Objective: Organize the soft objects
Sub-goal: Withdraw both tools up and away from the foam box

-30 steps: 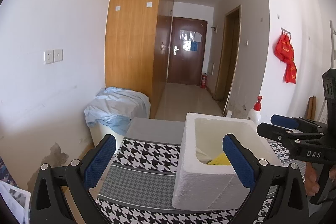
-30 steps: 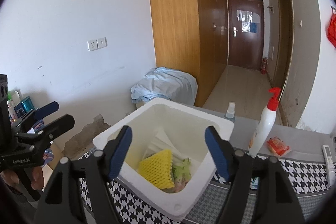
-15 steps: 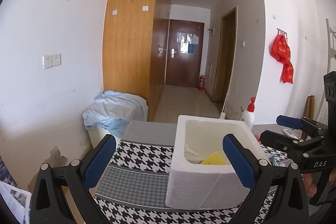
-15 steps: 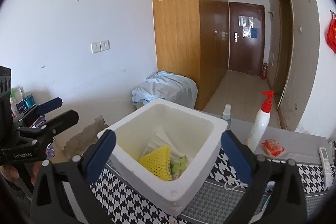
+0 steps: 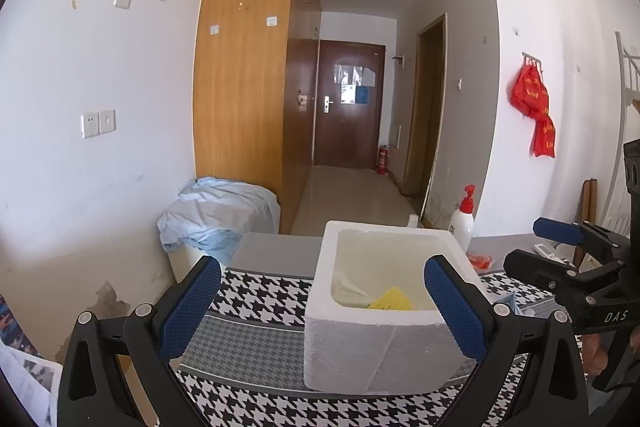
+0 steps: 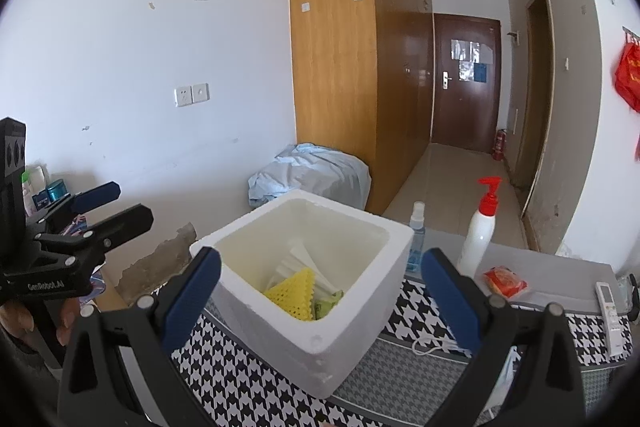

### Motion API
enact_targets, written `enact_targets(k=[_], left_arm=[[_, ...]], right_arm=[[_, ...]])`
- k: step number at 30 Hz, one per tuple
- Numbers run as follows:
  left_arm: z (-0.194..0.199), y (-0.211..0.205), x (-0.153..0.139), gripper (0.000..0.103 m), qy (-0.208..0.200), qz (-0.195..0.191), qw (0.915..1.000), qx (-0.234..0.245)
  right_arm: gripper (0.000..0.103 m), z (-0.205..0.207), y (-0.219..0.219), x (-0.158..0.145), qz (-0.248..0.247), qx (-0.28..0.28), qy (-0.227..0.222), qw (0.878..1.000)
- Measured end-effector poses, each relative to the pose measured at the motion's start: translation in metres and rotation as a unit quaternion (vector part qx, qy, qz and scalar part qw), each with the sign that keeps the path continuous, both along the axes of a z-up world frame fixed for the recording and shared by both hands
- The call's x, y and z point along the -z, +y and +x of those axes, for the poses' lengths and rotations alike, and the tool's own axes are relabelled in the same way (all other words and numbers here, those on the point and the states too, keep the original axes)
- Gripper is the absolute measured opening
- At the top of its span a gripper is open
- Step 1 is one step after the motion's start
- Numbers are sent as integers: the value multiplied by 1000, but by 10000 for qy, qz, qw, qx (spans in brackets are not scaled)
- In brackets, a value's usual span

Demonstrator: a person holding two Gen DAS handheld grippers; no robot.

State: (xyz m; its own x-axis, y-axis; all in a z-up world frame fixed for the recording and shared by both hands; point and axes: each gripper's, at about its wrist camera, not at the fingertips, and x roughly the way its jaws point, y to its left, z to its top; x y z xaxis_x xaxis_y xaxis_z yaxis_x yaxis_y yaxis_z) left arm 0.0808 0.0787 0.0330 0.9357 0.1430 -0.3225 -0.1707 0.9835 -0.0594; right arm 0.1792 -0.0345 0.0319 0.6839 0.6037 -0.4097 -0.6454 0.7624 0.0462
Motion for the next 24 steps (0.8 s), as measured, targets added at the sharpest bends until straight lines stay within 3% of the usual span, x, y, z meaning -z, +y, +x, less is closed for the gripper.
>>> enact_targets(k=[24], left_arm=[[-21,-35,-2,102,-62,105,9997,199]], right_arm=[[102,-27,-40,0,178,144,-77,9997]])
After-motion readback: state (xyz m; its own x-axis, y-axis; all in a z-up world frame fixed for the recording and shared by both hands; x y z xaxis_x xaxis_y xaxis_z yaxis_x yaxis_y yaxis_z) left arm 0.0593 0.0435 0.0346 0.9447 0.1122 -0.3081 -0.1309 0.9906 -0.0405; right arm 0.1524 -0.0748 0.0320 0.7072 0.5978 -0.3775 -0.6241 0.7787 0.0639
